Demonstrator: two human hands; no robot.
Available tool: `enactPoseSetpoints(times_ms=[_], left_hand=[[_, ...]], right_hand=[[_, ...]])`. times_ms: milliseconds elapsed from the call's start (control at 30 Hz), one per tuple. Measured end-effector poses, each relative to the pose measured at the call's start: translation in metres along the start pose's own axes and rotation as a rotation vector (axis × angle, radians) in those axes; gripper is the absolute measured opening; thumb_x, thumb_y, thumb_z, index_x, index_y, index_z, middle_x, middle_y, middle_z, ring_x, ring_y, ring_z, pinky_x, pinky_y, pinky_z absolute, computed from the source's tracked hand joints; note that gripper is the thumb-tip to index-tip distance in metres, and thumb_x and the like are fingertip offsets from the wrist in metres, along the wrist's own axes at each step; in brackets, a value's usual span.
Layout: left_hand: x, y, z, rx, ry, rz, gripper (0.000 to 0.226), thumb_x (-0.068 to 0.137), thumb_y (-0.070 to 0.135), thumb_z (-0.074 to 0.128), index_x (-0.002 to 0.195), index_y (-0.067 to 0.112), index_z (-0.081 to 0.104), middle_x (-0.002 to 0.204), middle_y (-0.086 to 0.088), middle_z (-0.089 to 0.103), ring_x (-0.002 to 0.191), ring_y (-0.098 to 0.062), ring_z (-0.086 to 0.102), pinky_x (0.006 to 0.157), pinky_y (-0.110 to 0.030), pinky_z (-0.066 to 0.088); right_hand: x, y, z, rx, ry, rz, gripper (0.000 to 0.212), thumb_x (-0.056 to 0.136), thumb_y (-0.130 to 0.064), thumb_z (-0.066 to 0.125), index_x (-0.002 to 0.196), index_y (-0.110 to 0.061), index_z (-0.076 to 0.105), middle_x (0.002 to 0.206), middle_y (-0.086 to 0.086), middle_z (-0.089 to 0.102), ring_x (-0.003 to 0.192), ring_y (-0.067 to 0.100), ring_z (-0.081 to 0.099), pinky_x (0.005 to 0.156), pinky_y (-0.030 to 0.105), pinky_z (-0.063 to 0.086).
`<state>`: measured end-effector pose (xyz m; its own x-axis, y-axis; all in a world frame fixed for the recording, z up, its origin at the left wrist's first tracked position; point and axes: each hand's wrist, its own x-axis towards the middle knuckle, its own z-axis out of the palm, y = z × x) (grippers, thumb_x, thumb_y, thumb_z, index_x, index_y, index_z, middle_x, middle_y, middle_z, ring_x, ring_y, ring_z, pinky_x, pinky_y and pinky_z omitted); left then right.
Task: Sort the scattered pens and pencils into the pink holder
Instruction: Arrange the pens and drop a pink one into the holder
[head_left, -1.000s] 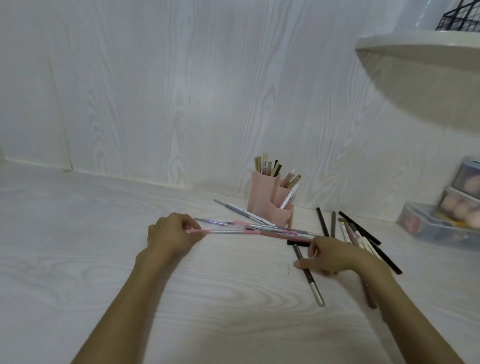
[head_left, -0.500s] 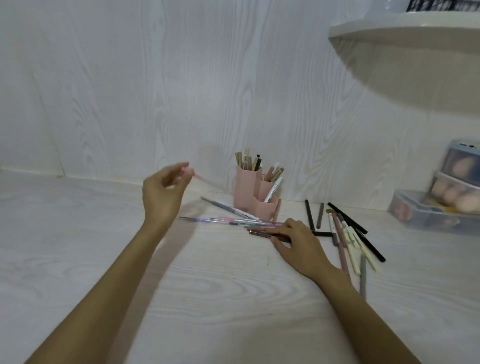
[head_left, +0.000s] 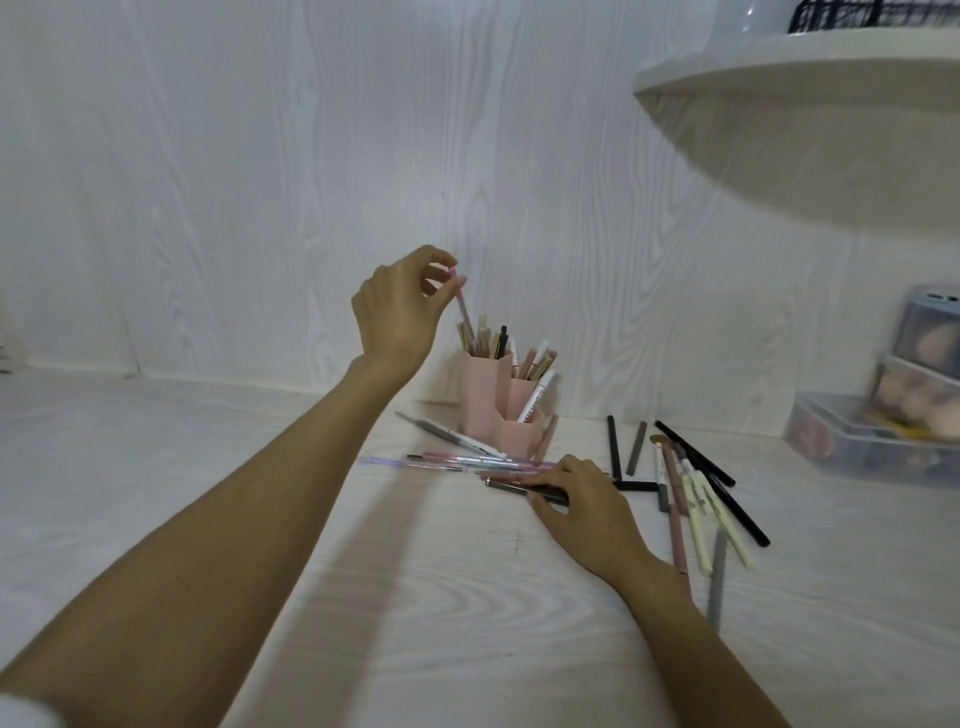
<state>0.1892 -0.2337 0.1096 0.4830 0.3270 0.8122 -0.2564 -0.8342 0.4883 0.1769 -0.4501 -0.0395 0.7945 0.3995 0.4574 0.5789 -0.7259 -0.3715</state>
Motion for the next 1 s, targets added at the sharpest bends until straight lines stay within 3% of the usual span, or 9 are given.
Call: enactPoseSetpoints(times_ms=[167, 267, 333, 467, 600, 700, 800, 867, 1000], left_hand=[[-0.021, -0.018, 0.032, 0.225, -0.280, 0.110, 0.026, 0.094, 0.042, 0.052, 0.101, 0.026, 0.072, 0.107, 0.007, 0.072, 0.106, -0.015, 0.062, 0.072, -0.027, 0.041], [-0.033, -0.030, 0.044, 0.311, -0.433, 0.211, 0.039, 0.097, 0.045, 0.042, 0.127, 0.027, 0.059, 0.141, 0.002, 0.050, 0.134, -0.021, 0.035, 0.099, -0.038, 0.034], [-0.044, -0.036, 0.041, 0.275, -0.408, 0.217, 0.048, 0.097, 0.048, 0.038, 0.140, 0.029, 0.043, 0.150, 0.001, 0.036, 0.140, -0.022, 0.026, 0.107, -0.041, 0.028], [-0.091, -0.055, 0.008, 0.130, -0.309, -0.053, 0.041, 0.093, 0.036, 0.053, 0.132, 0.021, 0.051, 0.138, -0.002, 0.050, 0.129, -0.024, 0.040, 0.100, -0.041, 0.035], [-0.117, -0.097, -0.029, 0.316, -0.656, -0.324, 0.056, 0.077, 0.059, 0.064, 0.116, 0.019, 0.060, 0.124, -0.001, 0.061, 0.121, -0.026, 0.048, 0.096, -0.038, 0.040], [-0.110, -0.117, -0.043, 0.311, -0.889, -0.396, 0.053, 0.061, 0.071, 0.068, 0.100, 0.036, 0.062, 0.122, 0.000, 0.060, 0.120, -0.025, 0.050, 0.100, -0.037, 0.042], [-0.104, -0.123, -0.044, 0.174, -0.882, -0.336, 0.030, 0.047, 0.072, 0.061, 0.068, 0.052, 0.065, 0.103, 0.004, 0.067, 0.106, -0.022, 0.058, 0.093, -0.036, 0.047], [-0.107, -0.121, -0.041, 0.096, -0.870, -0.298, 0.025, 0.046, 0.073, 0.057, 0.067, 0.060, 0.063, 0.096, 0.006, 0.068, 0.097, -0.019, 0.061, 0.090, -0.037, 0.049], [-0.118, -0.105, -0.033, 0.011, -0.845, -0.326, 0.036, 0.055, 0.072, 0.062, 0.072, 0.041, 0.069, 0.089, 0.012, 0.067, 0.084, -0.012, 0.060, 0.080, -0.031, 0.046]], right_hand=[[0.000, -0.001, -0.002, 0.020, -0.002, 0.016, 0.027, 0.090, -0.031, 0.056, 0.117, -0.031, 0.062, 0.090, -0.006, 0.055, 0.089, 0.011, 0.048, 0.066, 0.017, 0.040], [-0.002, -0.002, -0.004, 0.091, -0.007, 0.070, 0.031, 0.083, -0.029, 0.061, 0.114, -0.030, 0.056, 0.092, -0.006, 0.059, 0.088, 0.011, 0.050, 0.073, 0.029, 0.047], [-0.002, -0.003, -0.008, 0.136, -0.025, 0.112, 0.031, 0.077, -0.028, 0.063, 0.106, -0.028, 0.054, 0.089, -0.007, 0.056, 0.086, 0.010, 0.048, 0.069, 0.027, 0.045], [-0.001, -0.003, -0.016, 0.056, -0.090, 0.144, 0.024, 0.075, -0.032, 0.063, 0.096, -0.024, 0.054, 0.088, -0.007, 0.052, 0.085, 0.011, 0.046, 0.064, 0.023, 0.035], [0.002, -0.005, -0.039, 0.040, -0.339, 0.229, 0.035, 0.075, -0.043, 0.069, 0.102, -0.026, 0.055, 0.102, -0.009, 0.048, 0.096, 0.008, 0.045, 0.077, 0.024, 0.038], [-0.001, -0.004, -0.062, 0.058, -0.526, 0.327, 0.045, 0.075, -0.040, 0.074, 0.112, -0.024, 0.054, 0.112, -0.007, 0.045, 0.099, 0.006, 0.045, 0.080, 0.020, 0.037], [-0.006, 0.001, -0.068, 0.034, -0.437, 0.338, 0.027, 0.079, -0.035, 0.071, 0.102, -0.023, 0.064, 0.094, -0.016, 0.050, 0.081, -0.003, 0.046, 0.063, 0.009, 0.033], [-0.009, 0.002, -0.064, 0.035, -0.344, 0.316, 0.013, 0.080, -0.035, 0.070, 0.089, -0.026, 0.069, 0.084, -0.020, 0.054, 0.074, -0.005, 0.048, 0.057, 0.008, 0.034], [-0.010, -0.004, -0.057, 0.429, -0.109, 0.376, 0.009, 0.078, -0.025, 0.074, 0.086, -0.021, 0.073, 0.084, -0.007, 0.070, 0.078, 0.004, 0.064, 0.061, 0.002, 0.045]])
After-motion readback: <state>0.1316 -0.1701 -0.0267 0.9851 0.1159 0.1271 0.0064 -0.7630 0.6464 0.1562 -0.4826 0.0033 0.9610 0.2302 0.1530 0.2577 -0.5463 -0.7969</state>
